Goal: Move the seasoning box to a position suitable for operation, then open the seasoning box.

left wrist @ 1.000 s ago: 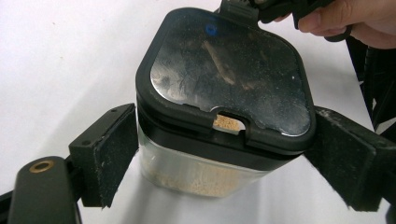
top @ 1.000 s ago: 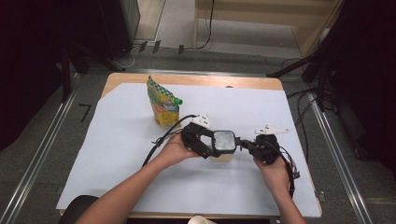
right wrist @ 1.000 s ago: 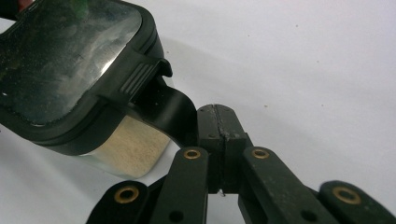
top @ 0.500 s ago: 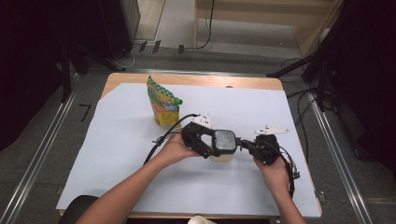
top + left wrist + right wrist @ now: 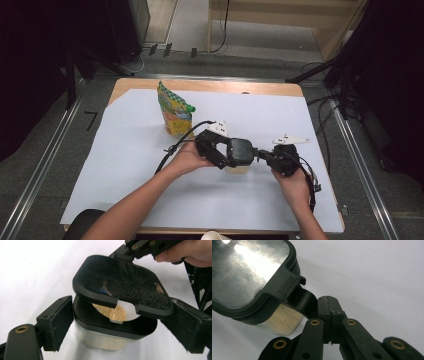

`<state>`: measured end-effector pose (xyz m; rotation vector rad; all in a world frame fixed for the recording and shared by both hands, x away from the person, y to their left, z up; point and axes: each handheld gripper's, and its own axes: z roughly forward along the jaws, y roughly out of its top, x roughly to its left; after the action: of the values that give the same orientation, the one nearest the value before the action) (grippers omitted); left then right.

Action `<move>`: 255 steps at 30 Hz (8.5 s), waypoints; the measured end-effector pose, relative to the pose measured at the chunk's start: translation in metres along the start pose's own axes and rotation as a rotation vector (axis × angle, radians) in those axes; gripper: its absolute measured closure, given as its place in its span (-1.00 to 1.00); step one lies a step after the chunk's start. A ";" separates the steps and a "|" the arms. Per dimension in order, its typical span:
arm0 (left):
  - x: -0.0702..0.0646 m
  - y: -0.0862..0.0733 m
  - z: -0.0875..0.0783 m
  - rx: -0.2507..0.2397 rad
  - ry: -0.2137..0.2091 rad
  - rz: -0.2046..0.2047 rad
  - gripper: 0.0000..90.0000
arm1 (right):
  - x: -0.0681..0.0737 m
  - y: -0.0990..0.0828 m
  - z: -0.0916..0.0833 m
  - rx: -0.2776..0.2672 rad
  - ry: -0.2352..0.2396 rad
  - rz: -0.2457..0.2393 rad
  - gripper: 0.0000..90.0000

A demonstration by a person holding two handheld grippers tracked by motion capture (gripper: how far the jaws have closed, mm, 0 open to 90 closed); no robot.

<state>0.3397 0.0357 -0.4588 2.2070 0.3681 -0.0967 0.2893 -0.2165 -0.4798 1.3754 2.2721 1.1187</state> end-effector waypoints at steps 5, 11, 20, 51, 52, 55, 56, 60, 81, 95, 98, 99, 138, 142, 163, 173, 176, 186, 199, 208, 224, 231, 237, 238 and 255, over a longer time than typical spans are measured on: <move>0.000 0.002 0.000 0.008 -0.003 0.001 -0.72 | -0.001 0.000 0.000 -0.002 0.004 0.000 1.00; -0.003 0.005 0.000 0.015 0.009 0.008 -0.72 | 0.000 0.001 -0.001 -0.003 0.002 -0.001 1.00; -0.006 0.015 -0.002 0.010 0.012 0.007 -0.71 | 0.001 0.001 -0.001 -0.004 0.002 -0.008 1.00; -0.017 0.053 0.001 0.044 0.013 -0.048 -0.54 | 0.002 0.000 -0.006 -0.027 -0.001 -0.013 1.00; -0.017 0.054 0.002 0.040 0.011 -0.055 -0.54 | 0.002 0.000 -0.006 -0.028 -0.003 -0.011 1.00; -0.017 0.056 0.003 0.036 0.008 -0.056 -0.54 | 0.002 -0.001 -0.007 -0.028 -0.002 -0.010 1.00; -0.018 0.057 0.005 0.030 0.011 -0.066 -0.54 | 0.002 -0.001 -0.007 -0.028 -0.004 -0.009 1.00; -0.019 0.060 0.007 0.024 0.009 -0.067 -0.53 | 0.001 -0.001 -0.007 -0.031 -0.004 -0.009 1.00; -0.024 0.078 0.023 0.031 -0.003 -0.055 -0.55 | 0.002 -0.002 -0.008 -0.039 -0.015 -0.016 1.00; -0.026 0.080 0.026 0.026 -0.011 -0.047 -0.54 | -0.003 -0.008 -0.023 -0.064 0.000 0.024 1.00; -0.027 0.080 0.026 0.027 -0.007 -0.049 -0.53 | -0.005 -0.014 -0.026 -0.049 0.035 0.058 1.00; -0.028 0.080 0.026 0.028 -0.005 -0.050 -0.53 | -0.004 -0.016 -0.026 -0.045 0.042 0.058 1.00; -0.020 0.056 -0.028 0.021 -0.041 -0.065 -0.37 | 0.037 -0.027 -0.055 -0.058 0.072 -0.022 1.00; -0.016 0.040 -0.044 -0.012 -0.053 -0.047 -0.10 | 0.056 -0.029 -0.053 -0.047 0.126 -0.071 0.96; 0.009 0.002 -0.101 -0.050 -0.040 -0.153 0.01 | 0.113 -0.012 -0.008 -0.013 0.305 -0.158 0.44; 0.020 -0.010 -0.129 -0.062 -0.001 -0.182 -0.07 | 0.127 0.006 0.015 -0.021 0.344 -0.210 0.21; 0.023 -0.012 -0.140 -0.079 0.021 -0.199 -0.09 | 0.131 0.010 0.021 -0.013 0.353 -0.209 0.19; 0.030 -0.030 -0.163 -0.057 0.067 -0.218 -0.05 | 0.145 0.013 0.035 -0.010 0.354 -0.238 0.24; 0.058 -0.051 -0.195 -0.103 0.182 -0.272 -0.09 | 0.151 0.009 0.039 0.012 0.371 -0.288 0.26; 0.081 -0.059 -0.214 -0.127 0.224 -0.308 -0.12 | 0.147 0.009 0.039 0.014 0.364 -0.286 0.27; 0.120 -0.047 -0.232 -0.123 0.253 -0.299 -0.38 | 0.147 0.003 0.038 0.034 0.365 -0.286 0.27; 0.132 -0.040 -0.223 -0.107 0.209 -0.269 -0.49 | 0.145 0.000 0.038 0.034 0.362 -0.278 0.26; 0.140 -0.032 -0.210 -0.081 0.172 -0.237 -0.52 | 0.142 -0.002 0.037 0.031 0.355 -0.274 0.27; 0.140 -0.032 -0.210 -0.081 0.172 -0.237 -0.52 | 0.142 -0.002 0.037 0.031 0.355 -0.274 0.27; 0.126 -0.033 -0.201 -0.032 0.176 -0.171 -0.09 | 0.126 -0.006 0.028 -0.010 0.320 -0.243 0.32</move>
<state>0.4381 0.2409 -0.3850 2.1551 0.6514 0.0107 0.2359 -0.0983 -0.4827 0.9355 2.5614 1.3404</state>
